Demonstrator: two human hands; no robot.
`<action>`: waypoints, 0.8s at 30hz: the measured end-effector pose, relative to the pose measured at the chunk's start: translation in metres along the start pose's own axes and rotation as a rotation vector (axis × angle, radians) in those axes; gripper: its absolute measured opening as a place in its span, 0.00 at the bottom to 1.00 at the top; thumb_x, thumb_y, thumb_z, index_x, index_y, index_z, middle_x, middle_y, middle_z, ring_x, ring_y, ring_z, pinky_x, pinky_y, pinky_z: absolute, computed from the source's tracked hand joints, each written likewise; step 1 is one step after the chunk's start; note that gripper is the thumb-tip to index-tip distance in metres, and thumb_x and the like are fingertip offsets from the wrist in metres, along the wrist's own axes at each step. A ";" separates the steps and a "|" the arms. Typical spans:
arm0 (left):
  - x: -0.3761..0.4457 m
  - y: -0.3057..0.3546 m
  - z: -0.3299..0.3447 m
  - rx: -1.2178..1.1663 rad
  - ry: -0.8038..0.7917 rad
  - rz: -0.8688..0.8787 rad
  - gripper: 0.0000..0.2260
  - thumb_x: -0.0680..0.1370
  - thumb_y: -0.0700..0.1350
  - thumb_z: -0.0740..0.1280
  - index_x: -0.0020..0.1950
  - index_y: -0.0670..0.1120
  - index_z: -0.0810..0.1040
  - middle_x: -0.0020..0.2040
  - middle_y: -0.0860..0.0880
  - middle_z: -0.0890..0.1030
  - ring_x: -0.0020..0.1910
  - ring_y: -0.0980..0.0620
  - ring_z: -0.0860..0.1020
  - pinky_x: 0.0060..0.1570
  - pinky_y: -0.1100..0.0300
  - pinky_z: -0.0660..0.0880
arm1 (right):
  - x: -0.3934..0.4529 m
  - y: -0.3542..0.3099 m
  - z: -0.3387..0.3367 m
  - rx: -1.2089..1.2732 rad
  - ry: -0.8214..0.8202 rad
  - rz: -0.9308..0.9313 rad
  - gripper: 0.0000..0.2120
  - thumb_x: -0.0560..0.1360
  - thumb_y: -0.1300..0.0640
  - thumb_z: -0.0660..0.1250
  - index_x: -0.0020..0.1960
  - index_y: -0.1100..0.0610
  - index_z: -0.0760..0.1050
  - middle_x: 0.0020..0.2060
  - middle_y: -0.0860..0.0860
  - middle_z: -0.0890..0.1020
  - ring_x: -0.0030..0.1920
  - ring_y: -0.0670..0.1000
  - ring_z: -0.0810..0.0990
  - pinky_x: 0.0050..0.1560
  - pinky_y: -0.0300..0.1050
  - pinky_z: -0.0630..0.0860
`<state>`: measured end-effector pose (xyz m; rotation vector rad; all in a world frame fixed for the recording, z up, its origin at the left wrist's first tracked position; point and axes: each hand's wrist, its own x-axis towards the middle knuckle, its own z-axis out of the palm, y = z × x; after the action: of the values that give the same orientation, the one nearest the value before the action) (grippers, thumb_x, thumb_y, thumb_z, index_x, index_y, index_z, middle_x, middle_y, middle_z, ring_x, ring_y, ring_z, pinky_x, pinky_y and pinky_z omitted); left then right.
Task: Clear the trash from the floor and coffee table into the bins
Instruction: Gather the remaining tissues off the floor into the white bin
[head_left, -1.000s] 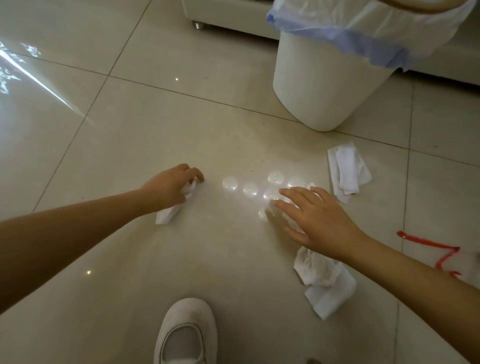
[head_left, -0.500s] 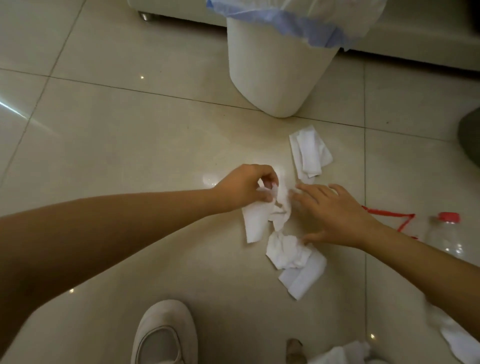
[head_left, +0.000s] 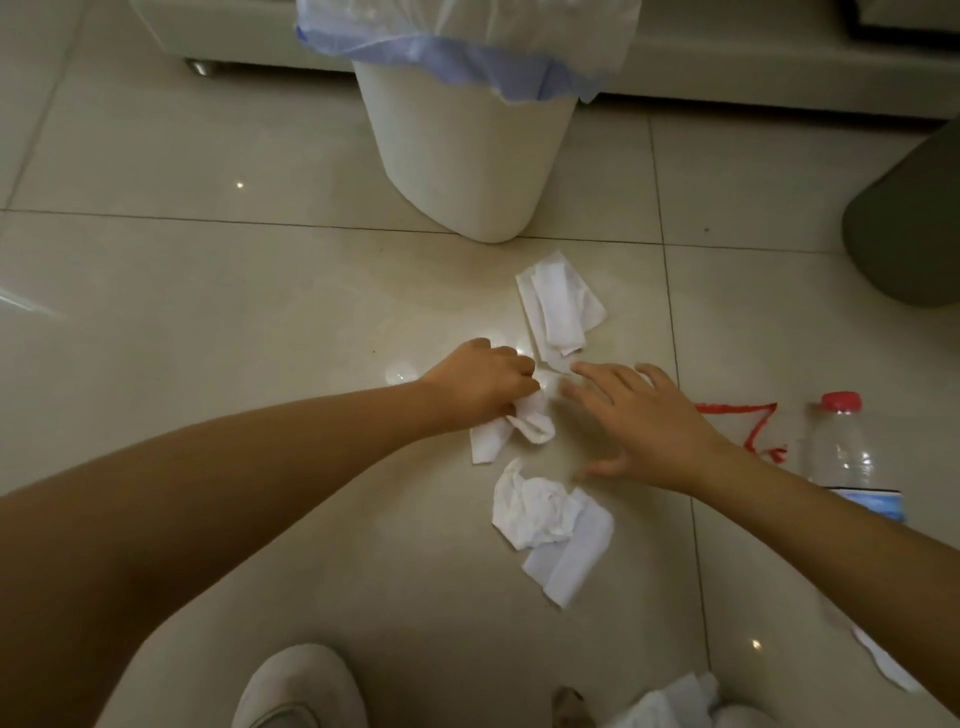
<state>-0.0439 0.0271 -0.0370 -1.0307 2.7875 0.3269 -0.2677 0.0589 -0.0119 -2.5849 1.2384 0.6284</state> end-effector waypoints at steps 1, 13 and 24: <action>0.005 -0.003 -0.007 -0.022 0.088 0.022 0.07 0.76 0.43 0.65 0.52 0.44 0.79 0.49 0.45 0.78 0.48 0.44 0.76 0.40 0.54 0.67 | -0.002 0.000 -0.001 0.001 0.006 0.008 0.44 0.66 0.32 0.67 0.74 0.51 0.56 0.75 0.53 0.59 0.72 0.55 0.61 0.70 0.59 0.58; 0.094 -0.039 -0.034 0.265 -0.111 0.070 0.38 0.74 0.55 0.68 0.77 0.56 0.50 0.79 0.48 0.43 0.77 0.45 0.46 0.70 0.42 0.54 | -0.039 0.002 -0.004 0.113 0.085 0.205 0.40 0.67 0.32 0.67 0.72 0.50 0.62 0.74 0.53 0.61 0.71 0.56 0.63 0.70 0.58 0.59; 0.083 -0.035 -0.021 0.169 -0.052 0.145 0.21 0.78 0.50 0.64 0.71 0.54 0.68 0.70 0.45 0.70 0.63 0.43 0.73 0.61 0.48 0.65 | -0.059 -0.027 0.028 0.196 0.222 0.145 0.39 0.64 0.35 0.72 0.69 0.52 0.68 0.71 0.56 0.67 0.69 0.58 0.68 0.66 0.61 0.64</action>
<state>-0.0849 -0.0556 -0.0395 -0.7742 2.7920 0.1299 -0.2871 0.1268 -0.0096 -2.4684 1.4835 0.2318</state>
